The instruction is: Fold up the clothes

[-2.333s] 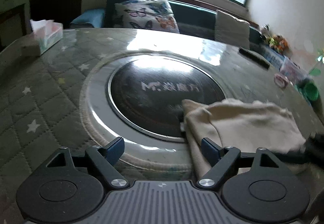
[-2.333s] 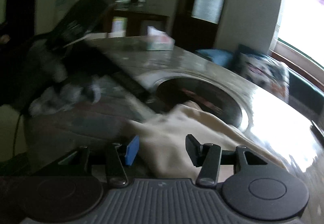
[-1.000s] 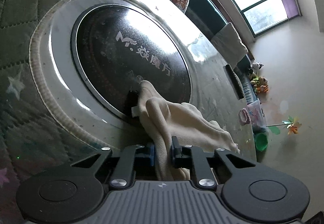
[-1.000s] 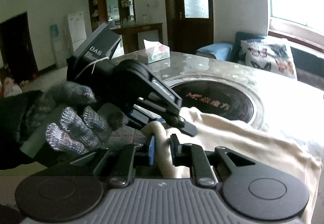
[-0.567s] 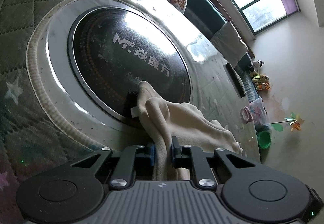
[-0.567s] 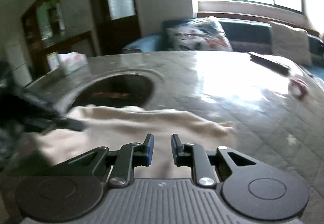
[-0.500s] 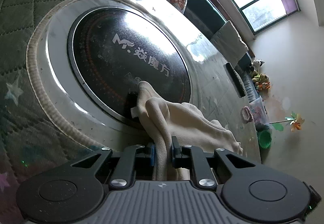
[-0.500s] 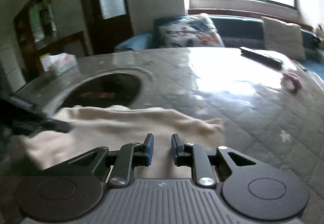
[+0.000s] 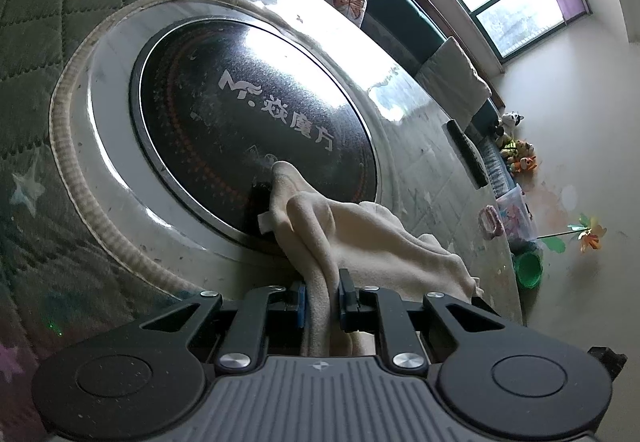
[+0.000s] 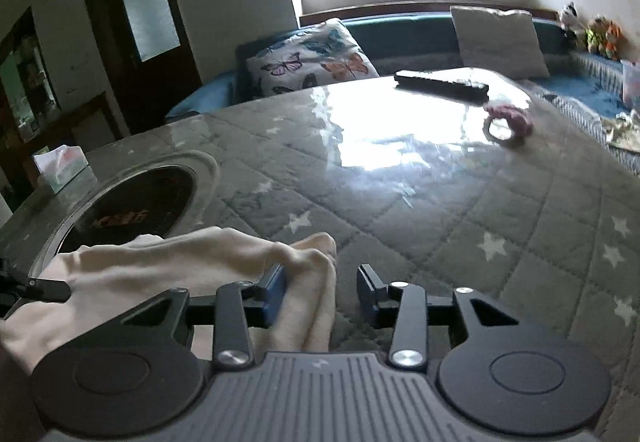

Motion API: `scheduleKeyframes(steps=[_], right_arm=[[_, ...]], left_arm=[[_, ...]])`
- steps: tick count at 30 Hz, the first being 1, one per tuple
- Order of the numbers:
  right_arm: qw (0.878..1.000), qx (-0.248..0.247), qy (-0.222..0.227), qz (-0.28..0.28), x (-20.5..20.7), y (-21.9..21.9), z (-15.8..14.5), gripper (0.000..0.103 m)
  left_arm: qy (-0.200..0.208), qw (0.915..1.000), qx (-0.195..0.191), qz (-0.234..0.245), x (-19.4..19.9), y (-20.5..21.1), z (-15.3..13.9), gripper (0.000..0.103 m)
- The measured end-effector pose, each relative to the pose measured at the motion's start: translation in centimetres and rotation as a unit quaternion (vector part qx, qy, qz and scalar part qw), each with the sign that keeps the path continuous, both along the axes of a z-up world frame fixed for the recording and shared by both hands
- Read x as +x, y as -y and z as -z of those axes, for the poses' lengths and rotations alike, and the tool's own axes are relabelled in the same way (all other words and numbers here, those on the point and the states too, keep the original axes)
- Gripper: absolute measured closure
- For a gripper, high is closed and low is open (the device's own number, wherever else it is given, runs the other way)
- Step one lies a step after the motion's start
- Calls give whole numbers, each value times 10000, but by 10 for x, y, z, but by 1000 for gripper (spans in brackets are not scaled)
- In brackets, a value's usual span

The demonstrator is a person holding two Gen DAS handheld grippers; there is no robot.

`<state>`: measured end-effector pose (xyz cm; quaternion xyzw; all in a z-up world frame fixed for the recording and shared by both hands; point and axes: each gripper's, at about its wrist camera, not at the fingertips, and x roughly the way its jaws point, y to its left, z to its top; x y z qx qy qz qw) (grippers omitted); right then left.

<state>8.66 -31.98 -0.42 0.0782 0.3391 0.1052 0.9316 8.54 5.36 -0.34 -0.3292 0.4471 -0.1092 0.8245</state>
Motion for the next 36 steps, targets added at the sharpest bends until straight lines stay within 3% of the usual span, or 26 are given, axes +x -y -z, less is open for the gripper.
scheduleKeyframes(steps=[2,6,9,24,36], right_arm=[[10000,72,-1,-3,0,0,1,64],[9998,188,-51,-71,-1,-6,4,86],[9995,319,-49,-35,-2,-8,3,92],[9958,536,729,100,-42,10,-44,96],[9925,300,1081,481,-33,40,-73,96]], left_arm=[[17,10000,50,13,0,1,-1,87],[62,9998,188,39,-1,4,-4,87],[127,9992,367,58,-2,8,-9,87],[792,9911,918,557,6,52,-51,89],[1026,9849,1064,897,43,99,-71,89]])
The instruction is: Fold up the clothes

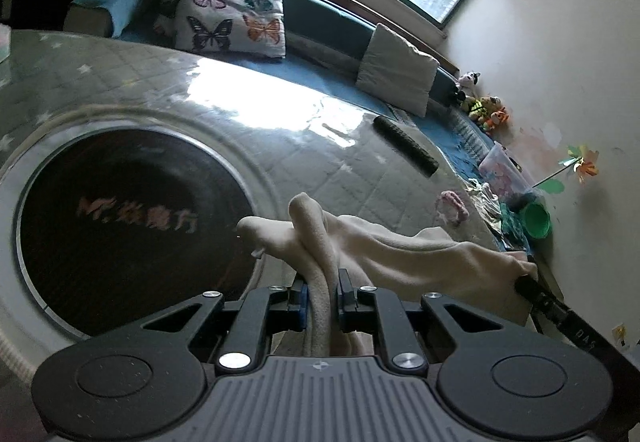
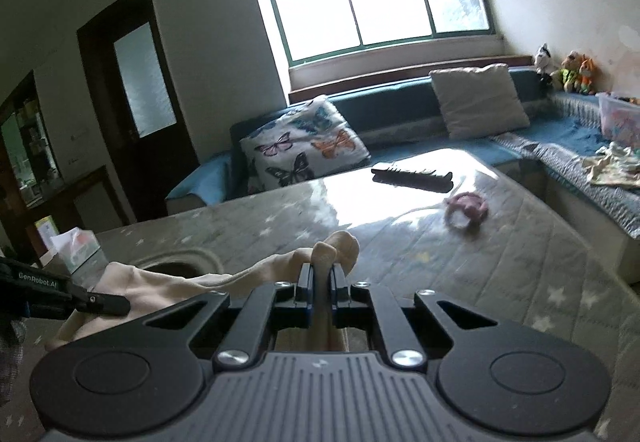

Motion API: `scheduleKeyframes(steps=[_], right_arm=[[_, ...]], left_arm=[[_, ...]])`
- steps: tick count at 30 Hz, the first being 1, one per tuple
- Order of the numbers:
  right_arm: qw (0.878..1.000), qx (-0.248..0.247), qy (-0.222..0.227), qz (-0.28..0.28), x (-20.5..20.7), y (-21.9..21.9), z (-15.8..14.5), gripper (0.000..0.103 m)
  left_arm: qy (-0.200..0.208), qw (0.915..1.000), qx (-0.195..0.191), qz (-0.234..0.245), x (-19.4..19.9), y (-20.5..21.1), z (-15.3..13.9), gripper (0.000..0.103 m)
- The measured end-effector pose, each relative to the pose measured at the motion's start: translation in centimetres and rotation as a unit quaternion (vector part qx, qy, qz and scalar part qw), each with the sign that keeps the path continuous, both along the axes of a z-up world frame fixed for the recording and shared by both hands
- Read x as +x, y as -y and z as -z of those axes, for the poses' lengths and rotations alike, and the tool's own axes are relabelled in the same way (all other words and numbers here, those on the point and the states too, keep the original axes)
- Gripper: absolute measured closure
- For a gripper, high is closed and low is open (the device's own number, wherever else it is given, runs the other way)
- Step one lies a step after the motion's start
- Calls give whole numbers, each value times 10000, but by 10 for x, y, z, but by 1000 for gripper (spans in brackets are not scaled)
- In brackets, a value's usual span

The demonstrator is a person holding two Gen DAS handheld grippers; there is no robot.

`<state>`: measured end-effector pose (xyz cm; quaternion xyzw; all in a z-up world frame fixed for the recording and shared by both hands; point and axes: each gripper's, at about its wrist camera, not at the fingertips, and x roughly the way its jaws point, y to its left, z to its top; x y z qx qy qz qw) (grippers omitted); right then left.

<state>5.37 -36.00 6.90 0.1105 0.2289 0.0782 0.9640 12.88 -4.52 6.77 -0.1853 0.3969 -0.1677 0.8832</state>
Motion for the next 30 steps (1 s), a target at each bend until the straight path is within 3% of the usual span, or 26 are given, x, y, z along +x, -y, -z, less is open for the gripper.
scheduleKeyframes(steps=[15,30], right_arm=[[9989,-229,83,404,39,27,-9,96],[9971,-207,-262,679,62,52,19,96]], left_arm=[[74,9993,246,265,49,48,-2,89],[-210,9978,413,479,71,73,25,89]])
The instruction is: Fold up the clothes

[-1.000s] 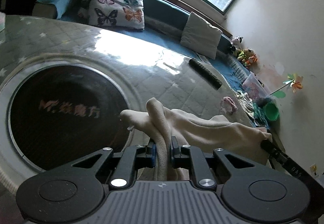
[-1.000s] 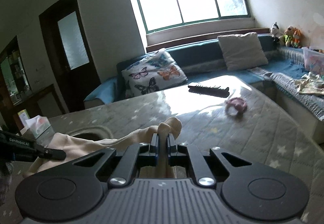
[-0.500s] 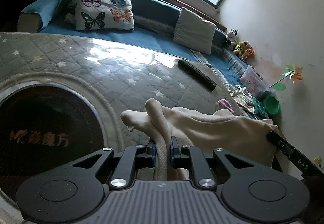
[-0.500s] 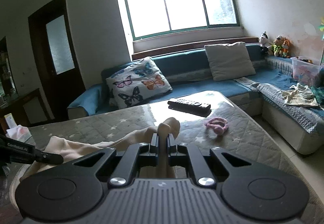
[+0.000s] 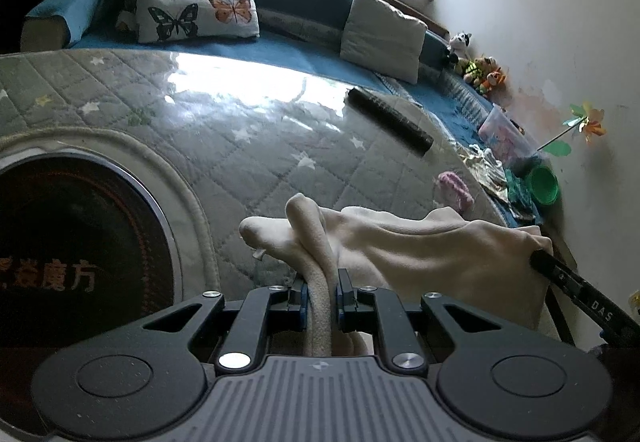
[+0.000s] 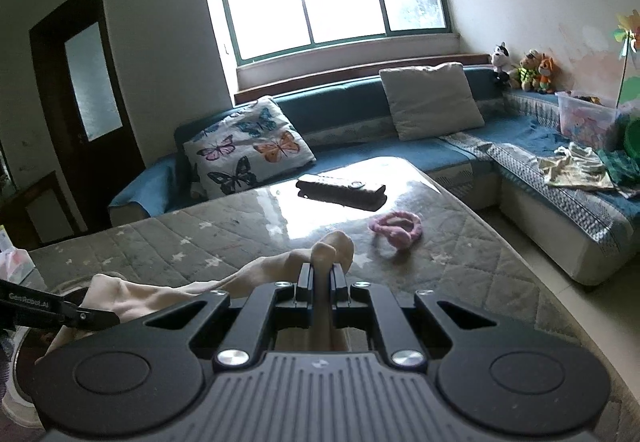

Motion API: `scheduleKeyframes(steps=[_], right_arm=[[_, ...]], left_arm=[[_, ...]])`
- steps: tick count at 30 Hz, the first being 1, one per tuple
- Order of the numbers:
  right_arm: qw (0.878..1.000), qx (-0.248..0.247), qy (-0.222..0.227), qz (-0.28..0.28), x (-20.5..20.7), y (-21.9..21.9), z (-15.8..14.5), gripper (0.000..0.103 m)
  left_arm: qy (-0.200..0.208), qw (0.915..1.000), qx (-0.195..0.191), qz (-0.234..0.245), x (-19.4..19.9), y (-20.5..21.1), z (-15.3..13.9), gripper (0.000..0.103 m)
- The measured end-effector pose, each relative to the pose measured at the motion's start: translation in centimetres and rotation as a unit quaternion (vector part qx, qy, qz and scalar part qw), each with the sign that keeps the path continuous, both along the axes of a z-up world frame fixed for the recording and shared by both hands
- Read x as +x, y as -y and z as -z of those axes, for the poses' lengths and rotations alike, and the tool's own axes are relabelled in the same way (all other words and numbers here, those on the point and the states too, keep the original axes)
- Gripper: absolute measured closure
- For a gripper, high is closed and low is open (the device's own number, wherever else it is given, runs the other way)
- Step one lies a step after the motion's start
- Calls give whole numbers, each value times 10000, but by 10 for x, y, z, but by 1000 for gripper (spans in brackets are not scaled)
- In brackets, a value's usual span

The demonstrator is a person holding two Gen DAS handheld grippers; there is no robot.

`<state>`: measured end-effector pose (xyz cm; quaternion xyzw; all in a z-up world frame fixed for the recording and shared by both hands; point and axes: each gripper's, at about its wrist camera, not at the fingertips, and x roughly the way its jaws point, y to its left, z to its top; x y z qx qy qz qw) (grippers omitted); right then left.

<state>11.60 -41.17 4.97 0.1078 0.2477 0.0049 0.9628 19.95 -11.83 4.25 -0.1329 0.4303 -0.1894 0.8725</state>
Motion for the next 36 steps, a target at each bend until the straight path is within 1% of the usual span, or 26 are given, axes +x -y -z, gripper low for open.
scheduleKeyframes(steps=[9,15,17,19,21,25,26,27,29,31,33,36], right_arm=[[9994,-17,-300,173,7,7,21,96],[9990,-51,-377,251,6,9,23,95],[9989,-71,-388,268,5,10,23,94],[9988,-92,-399,284,4,10,23,92],[9986,-112,-410,301,3,10,23,92],[9984,-149,-441,310,1,10,23,92],[9984,-151,-464,271,0,9,23,92],[9984,-152,-487,231,-1,7,24,89],[9983,-152,-542,140,-6,4,25,83],[9981,-149,-594,54,-11,0,27,82],[9980,-136,-624,-6,-17,-3,30,81],[9976,-144,-675,-108,-27,-7,34,77]], left_arm=[[-97,9998,193,58,4,5,10,87],[-113,9995,289,21,3,1,13,87],[-112,9995,312,12,2,0,13,85],[-114,9994,336,6,1,-1,13,82],[-117,9993,354,-12,-1,-3,13,75],[-105,9992,381,-35,-4,-7,13,70],[-100,9992,387,-44,-5,-8,13,66],[-90,9992,397,-50,-7,-9,13,61],[-64,9991,421,-58,-10,-10,12,57],[-48,9990,436,-38,-13,-10,11,57],[-33,9989,460,-16,-18,-10,10,52],[12,9986,519,14,-24,-10,9,48]])
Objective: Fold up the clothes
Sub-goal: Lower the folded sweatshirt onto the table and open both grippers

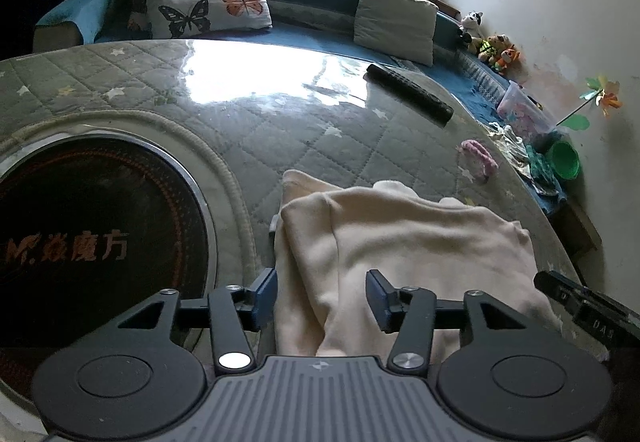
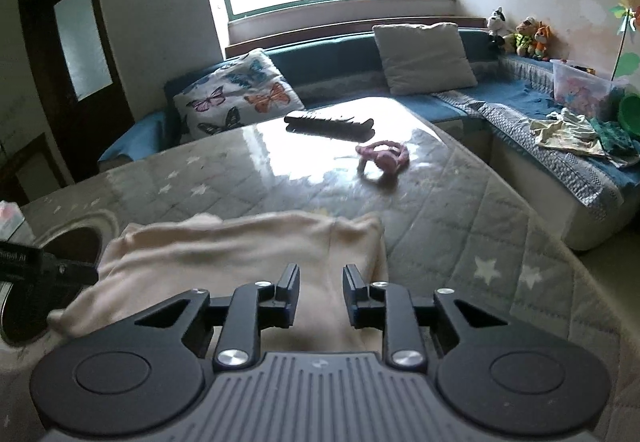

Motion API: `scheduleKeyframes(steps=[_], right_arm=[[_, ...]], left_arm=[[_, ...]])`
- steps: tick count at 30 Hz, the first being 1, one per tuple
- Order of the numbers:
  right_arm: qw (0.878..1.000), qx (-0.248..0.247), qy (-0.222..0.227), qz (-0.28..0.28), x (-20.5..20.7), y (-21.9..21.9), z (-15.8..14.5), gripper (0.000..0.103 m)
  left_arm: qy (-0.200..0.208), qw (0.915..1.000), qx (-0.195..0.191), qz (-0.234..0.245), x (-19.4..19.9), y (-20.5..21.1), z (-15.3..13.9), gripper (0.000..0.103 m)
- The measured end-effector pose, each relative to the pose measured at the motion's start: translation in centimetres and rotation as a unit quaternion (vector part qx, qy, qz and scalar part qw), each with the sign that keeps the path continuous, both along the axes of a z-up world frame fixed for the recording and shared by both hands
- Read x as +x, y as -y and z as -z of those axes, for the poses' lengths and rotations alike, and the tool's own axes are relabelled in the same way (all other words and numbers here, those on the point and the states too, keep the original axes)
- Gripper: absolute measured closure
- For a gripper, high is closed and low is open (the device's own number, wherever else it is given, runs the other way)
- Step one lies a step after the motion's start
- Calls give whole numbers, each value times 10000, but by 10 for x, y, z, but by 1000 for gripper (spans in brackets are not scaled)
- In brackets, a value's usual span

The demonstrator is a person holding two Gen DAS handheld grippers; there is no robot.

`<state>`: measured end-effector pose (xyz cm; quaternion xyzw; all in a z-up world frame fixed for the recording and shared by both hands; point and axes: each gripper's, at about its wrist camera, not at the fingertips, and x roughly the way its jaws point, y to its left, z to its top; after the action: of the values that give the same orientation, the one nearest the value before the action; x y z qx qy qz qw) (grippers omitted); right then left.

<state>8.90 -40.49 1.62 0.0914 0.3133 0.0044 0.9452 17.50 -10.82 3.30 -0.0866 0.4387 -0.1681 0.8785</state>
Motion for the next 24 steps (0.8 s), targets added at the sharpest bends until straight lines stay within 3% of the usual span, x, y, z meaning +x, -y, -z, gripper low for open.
scheduleKeyframes(steps=[10,14,16,18,24], right_arm=[[9996,-180,-235,-34,-20,1,16,73],[9994,-292,-155,-41,-24,-4,9,73],[9993,-362,-41,-80,-26,-10,3,69],[9991,-402,70,-149,-25,-18,-2,60],[9975,-554,272,-357,-18,-47,-7,50]], left_arm=[[163,9986,500,83,-15,-4,11,45],[230,9983,534,86,-20,-6,10,43],[268,9981,554,85,-22,-6,9,40],[326,9975,628,85,-25,-5,8,29],[439,9963,723,139,-31,-1,6,17]])
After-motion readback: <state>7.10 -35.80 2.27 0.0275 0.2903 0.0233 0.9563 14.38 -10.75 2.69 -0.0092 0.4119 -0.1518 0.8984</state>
